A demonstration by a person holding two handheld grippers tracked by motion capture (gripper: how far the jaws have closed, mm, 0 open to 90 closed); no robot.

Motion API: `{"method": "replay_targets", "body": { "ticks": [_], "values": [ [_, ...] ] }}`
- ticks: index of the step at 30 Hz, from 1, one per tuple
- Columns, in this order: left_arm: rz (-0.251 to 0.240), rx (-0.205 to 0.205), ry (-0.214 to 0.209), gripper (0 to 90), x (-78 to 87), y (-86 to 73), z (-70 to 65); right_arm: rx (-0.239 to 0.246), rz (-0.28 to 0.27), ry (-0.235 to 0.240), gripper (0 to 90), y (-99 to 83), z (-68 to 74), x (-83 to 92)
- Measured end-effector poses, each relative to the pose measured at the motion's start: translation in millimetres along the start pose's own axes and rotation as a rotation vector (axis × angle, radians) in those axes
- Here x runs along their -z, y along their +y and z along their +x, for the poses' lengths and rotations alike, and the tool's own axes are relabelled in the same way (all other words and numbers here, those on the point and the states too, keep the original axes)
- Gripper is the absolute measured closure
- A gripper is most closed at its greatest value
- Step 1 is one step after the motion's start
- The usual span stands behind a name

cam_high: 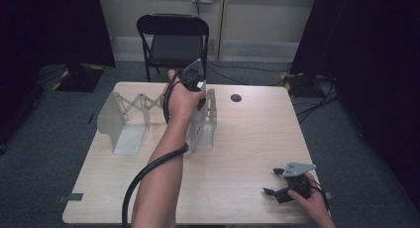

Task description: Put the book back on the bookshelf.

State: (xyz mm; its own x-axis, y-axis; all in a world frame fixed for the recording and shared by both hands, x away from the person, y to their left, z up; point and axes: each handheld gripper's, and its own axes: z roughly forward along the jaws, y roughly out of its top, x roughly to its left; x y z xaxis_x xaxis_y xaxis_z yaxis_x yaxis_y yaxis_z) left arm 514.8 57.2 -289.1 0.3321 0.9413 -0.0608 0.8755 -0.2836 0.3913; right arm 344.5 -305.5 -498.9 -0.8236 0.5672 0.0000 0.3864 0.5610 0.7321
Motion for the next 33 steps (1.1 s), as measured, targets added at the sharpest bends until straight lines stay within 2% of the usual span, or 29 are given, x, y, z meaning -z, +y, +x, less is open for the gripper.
{"method": "replay_targets", "body": {
  "ticks": [4, 13, 21, 25, 33],
  "values": [
    [0.004, 0.014, -0.007, 52.4, -2.6, 2.3, 0.3, -0.001, 0.0, 0.0, 13.7, 0.0, 0.0, 0.0],
    [0.006, 0.034, 0.011, 52.4, -6.9, 7.4, -1.9, -0.001, 0.0, 0.0, 13.7, 0.0, 0.1, 0.0],
    [0.004, 0.089, 0.026, 52.4, -12.8, 10.5, -3.8, 0.0, 0.0, 0.0, 13.7, 0.0, 0.1, 0.0],
    [0.017, 0.099, 0.028, 52.4, -15.4, 11.7, -4.4, -0.002, 0.001, 0.0, 13.7, 0.0, 0.1, 0.1],
    [0.012, 0.136, 0.042, 52.5, -18.6, 13.9, -4.7, -0.002, 0.001, 0.0, 13.7, 0.0, 0.2, 0.1]
  ]
}}
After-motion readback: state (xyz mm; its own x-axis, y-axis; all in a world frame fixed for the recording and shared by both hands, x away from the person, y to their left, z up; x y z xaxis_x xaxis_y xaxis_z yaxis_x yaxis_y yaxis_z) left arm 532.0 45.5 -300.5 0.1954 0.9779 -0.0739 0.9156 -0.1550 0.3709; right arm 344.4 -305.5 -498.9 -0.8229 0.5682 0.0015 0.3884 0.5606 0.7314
